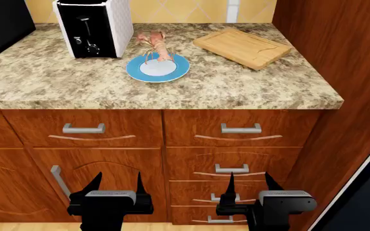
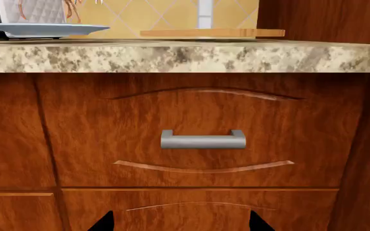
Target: Pick the lobster from the plate and place it on the cutting board. Then pick the condiment bottle from the cabinet and place it next to the cutting board.
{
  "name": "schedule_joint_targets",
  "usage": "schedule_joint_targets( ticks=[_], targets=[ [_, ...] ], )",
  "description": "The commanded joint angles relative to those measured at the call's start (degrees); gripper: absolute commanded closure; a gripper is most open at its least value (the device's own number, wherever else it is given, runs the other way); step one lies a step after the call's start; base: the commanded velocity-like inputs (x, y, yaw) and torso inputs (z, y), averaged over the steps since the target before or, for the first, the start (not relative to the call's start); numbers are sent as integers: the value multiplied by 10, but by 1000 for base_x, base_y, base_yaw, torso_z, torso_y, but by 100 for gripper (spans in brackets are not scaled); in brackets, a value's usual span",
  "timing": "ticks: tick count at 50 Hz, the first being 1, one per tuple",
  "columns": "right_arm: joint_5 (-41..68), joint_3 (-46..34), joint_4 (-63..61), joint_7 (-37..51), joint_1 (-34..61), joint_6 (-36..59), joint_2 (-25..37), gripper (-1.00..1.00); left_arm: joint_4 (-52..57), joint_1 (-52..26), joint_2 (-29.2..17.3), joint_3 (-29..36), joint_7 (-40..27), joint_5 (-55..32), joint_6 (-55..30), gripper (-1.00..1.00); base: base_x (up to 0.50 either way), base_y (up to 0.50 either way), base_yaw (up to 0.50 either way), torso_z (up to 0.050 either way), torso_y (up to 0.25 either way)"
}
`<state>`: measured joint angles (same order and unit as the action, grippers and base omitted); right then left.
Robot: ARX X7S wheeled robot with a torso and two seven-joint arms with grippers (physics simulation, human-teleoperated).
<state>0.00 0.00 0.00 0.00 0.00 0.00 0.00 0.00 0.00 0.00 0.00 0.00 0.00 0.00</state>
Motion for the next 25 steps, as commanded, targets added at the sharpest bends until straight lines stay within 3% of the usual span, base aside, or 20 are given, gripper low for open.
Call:
schedule_joint_targets(
  ticks=[1,9,25],
  targets=[
    [8,-14,16,8,9,-6,9,-100,-12,-3,-10,12,-8,-7,0,-100,0,0,0,0,0],
    [19,-50,54,4,33,-6,24,-100,-19,-3,-25,10,-18,-41,-17,-100,0,0,0,0,0],
    [23,-72,50,26,32,-9,38,-100,-18,-1,-38,25,-29,-61,-10,-100,0,500,0,0,0]
  ],
)
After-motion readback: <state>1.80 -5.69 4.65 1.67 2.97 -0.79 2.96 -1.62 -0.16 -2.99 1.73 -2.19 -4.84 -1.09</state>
